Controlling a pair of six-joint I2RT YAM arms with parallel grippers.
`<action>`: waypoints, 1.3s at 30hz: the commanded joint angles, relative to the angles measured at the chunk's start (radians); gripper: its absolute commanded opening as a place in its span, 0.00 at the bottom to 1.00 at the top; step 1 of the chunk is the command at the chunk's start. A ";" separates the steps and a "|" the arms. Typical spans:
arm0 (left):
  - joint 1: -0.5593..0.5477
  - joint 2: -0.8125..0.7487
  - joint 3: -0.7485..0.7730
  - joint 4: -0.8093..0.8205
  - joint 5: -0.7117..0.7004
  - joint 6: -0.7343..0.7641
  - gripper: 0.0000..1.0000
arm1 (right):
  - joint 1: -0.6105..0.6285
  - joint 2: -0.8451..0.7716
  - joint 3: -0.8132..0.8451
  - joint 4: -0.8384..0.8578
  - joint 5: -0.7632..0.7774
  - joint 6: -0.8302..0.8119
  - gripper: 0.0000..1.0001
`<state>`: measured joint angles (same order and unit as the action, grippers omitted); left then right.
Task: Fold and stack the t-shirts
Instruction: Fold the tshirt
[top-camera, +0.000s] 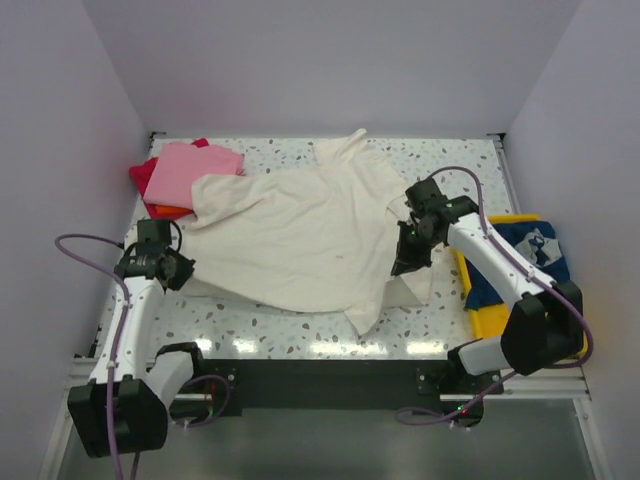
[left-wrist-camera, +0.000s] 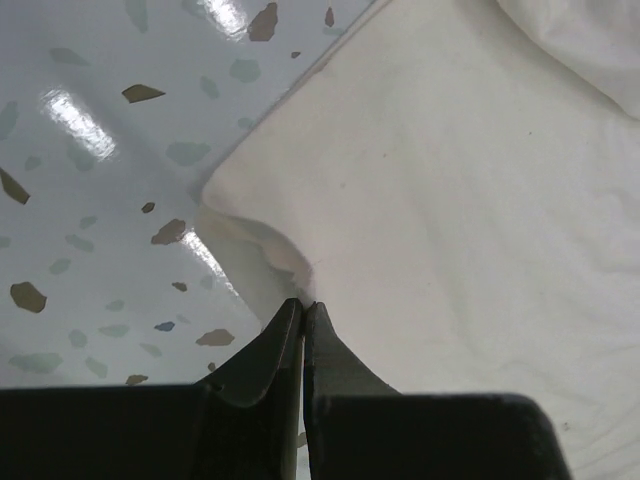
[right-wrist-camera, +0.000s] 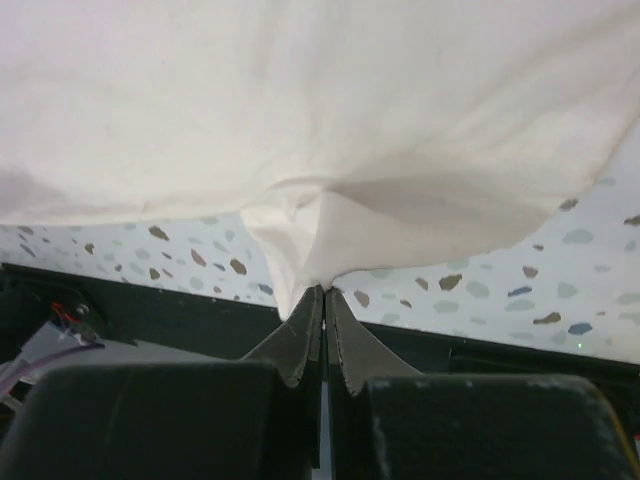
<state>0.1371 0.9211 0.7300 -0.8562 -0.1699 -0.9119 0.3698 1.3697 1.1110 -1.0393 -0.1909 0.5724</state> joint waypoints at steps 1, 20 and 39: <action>0.007 0.054 0.025 0.177 0.029 0.018 0.00 | -0.041 0.064 0.091 0.139 0.030 -0.035 0.00; 0.090 0.237 -0.003 0.417 0.049 0.011 0.00 | -0.163 0.597 0.651 0.196 0.013 -0.163 0.00; 0.110 0.268 -0.049 0.569 0.061 0.019 0.00 | -0.187 0.727 0.903 0.122 0.039 -0.198 0.00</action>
<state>0.2333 1.1839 0.6983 -0.3782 -0.0994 -0.9043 0.1894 2.0644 1.9568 -0.8951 -0.1692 0.3988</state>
